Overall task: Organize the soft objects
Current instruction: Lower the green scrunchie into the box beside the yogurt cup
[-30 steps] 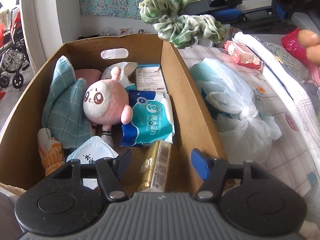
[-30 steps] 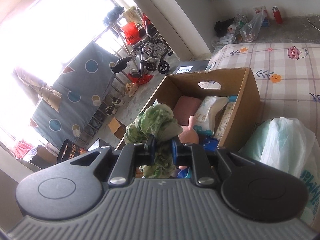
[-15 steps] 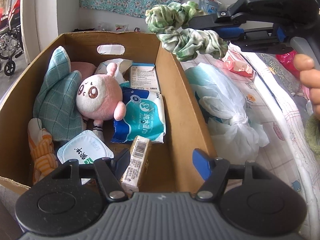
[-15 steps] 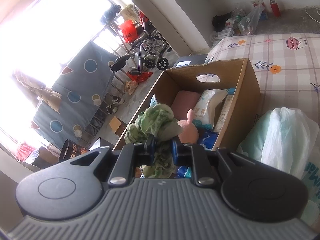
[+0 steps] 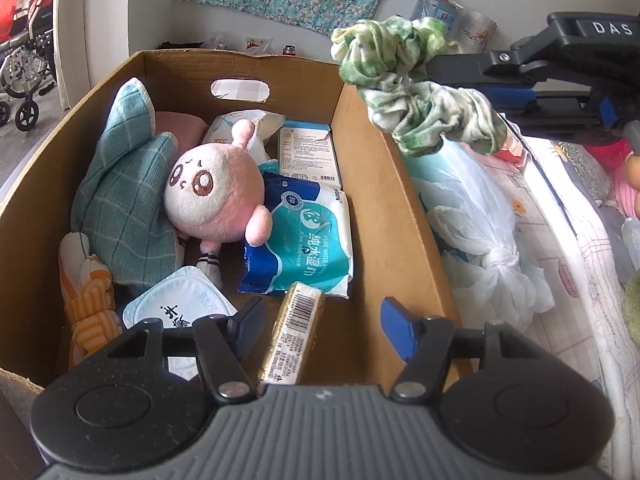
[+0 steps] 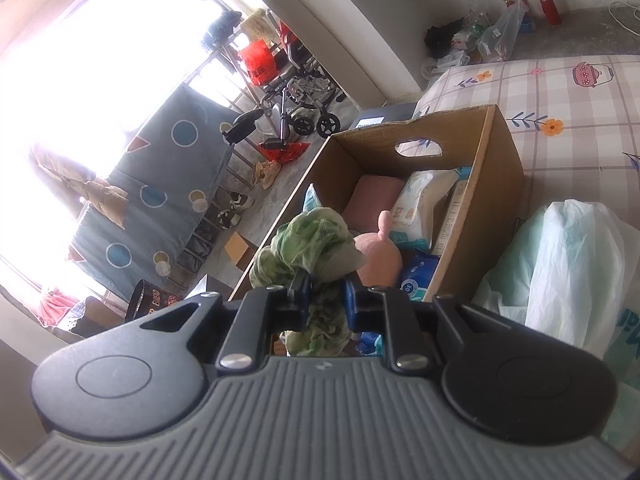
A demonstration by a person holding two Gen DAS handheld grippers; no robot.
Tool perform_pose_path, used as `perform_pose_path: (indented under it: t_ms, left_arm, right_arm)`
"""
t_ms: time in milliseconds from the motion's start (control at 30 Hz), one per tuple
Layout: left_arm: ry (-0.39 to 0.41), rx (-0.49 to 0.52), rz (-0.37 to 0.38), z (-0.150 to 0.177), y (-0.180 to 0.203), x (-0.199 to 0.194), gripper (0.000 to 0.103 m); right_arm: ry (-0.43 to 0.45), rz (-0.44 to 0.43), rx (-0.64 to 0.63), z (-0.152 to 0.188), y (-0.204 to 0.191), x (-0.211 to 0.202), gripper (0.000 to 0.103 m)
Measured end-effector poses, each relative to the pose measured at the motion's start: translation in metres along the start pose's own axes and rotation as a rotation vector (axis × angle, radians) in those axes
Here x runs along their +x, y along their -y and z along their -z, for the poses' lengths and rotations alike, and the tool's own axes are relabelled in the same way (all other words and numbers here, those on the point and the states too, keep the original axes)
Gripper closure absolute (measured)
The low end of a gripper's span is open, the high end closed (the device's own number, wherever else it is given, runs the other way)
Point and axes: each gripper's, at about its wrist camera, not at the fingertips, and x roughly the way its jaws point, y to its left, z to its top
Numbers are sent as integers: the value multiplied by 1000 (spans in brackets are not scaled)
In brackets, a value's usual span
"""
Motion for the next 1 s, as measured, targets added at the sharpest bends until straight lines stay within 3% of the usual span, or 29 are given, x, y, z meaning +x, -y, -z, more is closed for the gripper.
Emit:
perform_pose_path:
  t_ms: [267, 600, 1000]
  left_arm:
    - [45, -11, -37, -4, -2, -13, 49]
    - [148, -39, -83, -4, -7, -45, 49]
    - [226, -136, -192, 0, -49, -66, 49]
  right_arm:
    - [-1, -4, 35, 5, 11, 7, 86]
    - [-28, -33, 10, 7, 5, 13, 86]
    - [-104, -22, -45, 13, -10, 38, 86]
